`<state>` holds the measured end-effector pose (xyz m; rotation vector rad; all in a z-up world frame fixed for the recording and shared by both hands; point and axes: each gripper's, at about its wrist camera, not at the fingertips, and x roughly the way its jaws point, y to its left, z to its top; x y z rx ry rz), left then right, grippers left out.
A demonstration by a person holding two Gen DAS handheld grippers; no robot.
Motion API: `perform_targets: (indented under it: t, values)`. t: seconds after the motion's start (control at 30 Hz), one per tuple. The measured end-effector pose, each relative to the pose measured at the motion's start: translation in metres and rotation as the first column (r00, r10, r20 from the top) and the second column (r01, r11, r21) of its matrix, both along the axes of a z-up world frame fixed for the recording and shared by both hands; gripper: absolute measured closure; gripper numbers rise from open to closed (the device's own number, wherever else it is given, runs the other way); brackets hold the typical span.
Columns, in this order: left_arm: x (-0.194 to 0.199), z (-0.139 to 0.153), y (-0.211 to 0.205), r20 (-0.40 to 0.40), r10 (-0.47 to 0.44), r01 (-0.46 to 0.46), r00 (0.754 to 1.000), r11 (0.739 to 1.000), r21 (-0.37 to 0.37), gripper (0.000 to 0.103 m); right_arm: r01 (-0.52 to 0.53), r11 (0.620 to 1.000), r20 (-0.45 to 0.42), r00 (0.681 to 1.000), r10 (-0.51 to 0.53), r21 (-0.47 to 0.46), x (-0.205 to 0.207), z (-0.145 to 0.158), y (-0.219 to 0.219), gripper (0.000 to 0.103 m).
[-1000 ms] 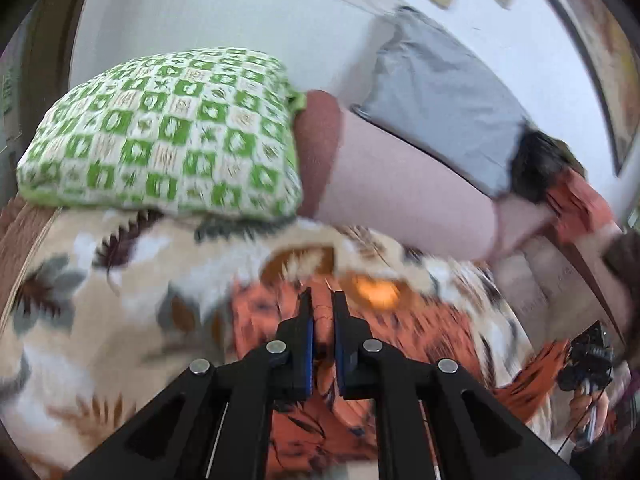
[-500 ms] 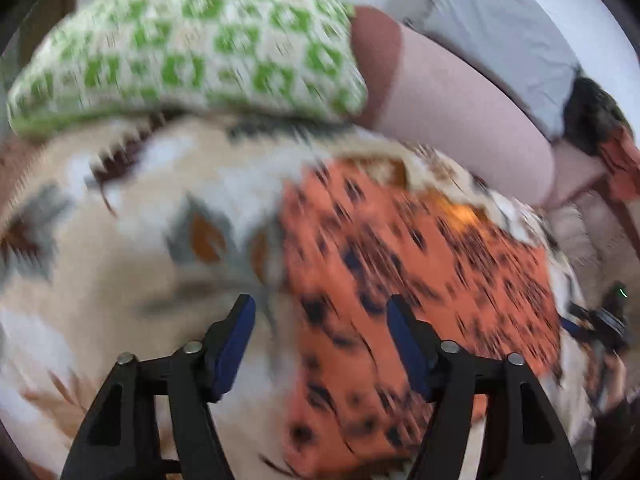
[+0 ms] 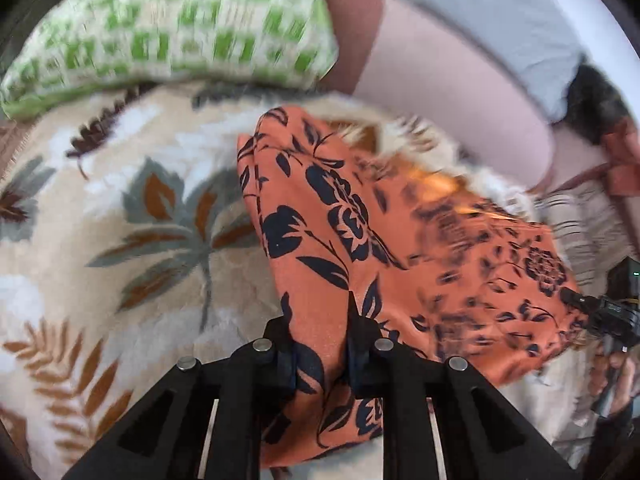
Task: Fold small clothes
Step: 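Lay the hem down over the collar and release both tools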
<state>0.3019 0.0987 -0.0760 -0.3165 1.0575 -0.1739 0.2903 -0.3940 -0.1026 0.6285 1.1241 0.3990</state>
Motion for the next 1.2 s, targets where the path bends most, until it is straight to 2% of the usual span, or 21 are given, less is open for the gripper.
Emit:
perform_targets:
  t: [0.1, 0.2, 0.27, 0.3, 0.33, 0.37, 0.4, 0.43, 0.53, 0.63, 0.7, 0.77, 0.8, 0.83, 0.87, 0.9, 0.93, 0.97, 1.13, 1.17, 1.2]
  values:
    - [-0.058, 0.044, 0.002, 0.073, -0.016, 0.017, 0.997, 1.000, -0.014, 0.085, -0.028, 1.000, 0.055, 0.998, 0.028, 0.012, -0.039, 0.040, 0.003, 0.082]
    - [-0.116, 0.040, 0.012, 0.024, -0.001, 0.004, 1.000, 0.996, -0.088, 0.083, -0.034, 0.998, 0.054, 0.998, 0.031, 0.046, -0.100, 0.050, -0.006, 0.081]
    - [-0.150, 0.016, 0.015, -0.007, 0.014, -0.014, 1.000, 0.997, -0.079, 0.076, -0.008, 0.999, 0.003, 1.000, 0.008, 0.039, -0.139, 0.028, -0.010, 0.076]
    - [-0.165, -0.009, 0.016, -0.038, 0.021, -0.024, 0.999, 0.998, -0.066, 0.064, -0.004, 1.000, -0.030, 1.000, 0.004, 0.006, -0.155, 0.010, -0.010, 0.069]
    - [-0.172, -0.031, 0.018, -0.083, 0.028, -0.032, 0.996, 0.998, -0.050, 0.055, -0.012, 1.000, -0.071, 0.997, 0.011, -0.016, -0.166, -0.010, -0.010, 0.048]
    - [-0.176, -0.056, 0.020, -0.133, 0.035, -0.038, 0.990, 0.999, -0.014, 0.054, -0.013, 0.999, -0.139, 0.990, 0.009, -0.032, -0.179, -0.038, -0.012, 0.034]
    - [-0.177, -0.071, 0.022, -0.169, 0.045, -0.042, 0.985, 0.999, 0.023, 0.055, 0.009, 0.997, -0.212, 0.977, -0.025, -0.077, -0.190, -0.065, -0.015, 0.026]
    - [-0.181, -0.070, 0.025, -0.131, 0.045, -0.045, 0.990, 0.999, 0.008, 0.055, 0.028, 0.996, -0.197, 0.979, -0.043, -0.079, -0.197, -0.074, -0.020, 0.027]
    - [-0.184, -0.036, 0.029, -0.008, 0.080, -0.079, 0.997, 0.995, 0.056, 0.049, 0.092, 0.991, -0.060, 0.993, -0.099, -0.098, -0.203, -0.045, -0.027, 0.027]
    - [-0.171, -0.009, 0.025, 0.095, 0.035, -0.042, 0.995, 0.997, 0.067, 0.037, 0.105, 0.988, 0.049, 0.994, -0.099, -0.115, -0.190, -0.015, -0.026, 0.027]
    - [-0.156, -0.011, 0.019, 0.105, 0.019, -0.031, 0.994, 0.994, 0.106, 0.037, 0.101, 0.986, 0.074, 0.993, -0.092, -0.129, -0.172, -0.009, -0.019, 0.027]
    - [-0.138, -0.027, 0.016, 0.061, 0.016, -0.024, 0.998, 0.992, 0.122, 0.037, 0.105, 0.978, 0.071, 0.993, -0.093, -0.180, -0.154, -0.015, -0.014, 0.027]
    - [-0.135, -0.036, 0.021, 0.047, 0.018, -0.024, 0.999, 0.991, 0.128, 0.041, 0.114, 0.970, 0.052, 0.993, -0.105, -0.213, -0.142, -0.023, -0.012, 0.027]
    - [-0.129, -0.043, 0.024, 0.034, 0.024, -0.028, 0.999, 0.991, 0.128, 0.058, 0.110, 0.964, 0.045, 0.994, -0.102, -0.240, -0.136, -0.029, -0.013, 0.027]
    - [-0.123, -0.047, 0.028, 0.013, 0.030, -0.032, 0.999, 0.991, 0.128, 0.069, 0.095, 0.956, 0.038, 0.995, -0.088, -0.277, -0.128, -0.036, -0.007, 0.027]
    - [-0.116, -0.056, 0.029, -0.019, 0.047, -0.044, 0.999, 0.990, 0.135, 0.085, 0.082, 0.946, 0.027, 0.997, -0.077, -0.313, -0.121, -0.042, -0.004, 0.035]
    - [-0.113, -0.058, 0.032, -0.022, 0.056, -0.052, 0.998, 0.991, 0.126, 0.089, 0.065, 0.939, 0.007, 0.998, -0.066, -0.336, -0.115, -0.048, -0.001, 0.073]
    - [-0.112, -0.057, 0.033, -0.019, 0.057, -0.054, 0.998, 0.991, 0.123, 0.092, 0.057, 0.937, -0.006, 0.998, -0.062, -0.346, -0.114, -0.049, -0.002, 0.089]
    - [-0.127, -0.052, 0.040, 0.040, 0.110, -0.115, 0.993, 0.982, 0.148, 0.096, 0.115, 0.903, 0.165, 0.985, -0.050, -0.414, -0.120, -0.008, 0.005, 0.093]
    - [-0.128, -0.060, 0.042, 0.021, 0.129, -0.131, 0.991, 0.980, 0.150, 0.095, 0.122, 0.903, 0.170, 0.984, -0.056, -0.412, -0.118, -0.009, 0.005, 0.093]
    - [-0.129, -0.072, 0.045, -0.011, 0.139, -0.136, 0.990, 0.980, 0.146, 0.094, 0.097, 0.911, 0.134, 0.990, -0.046, -0.402, -0.111, -0.022, 0.004, 0.092]
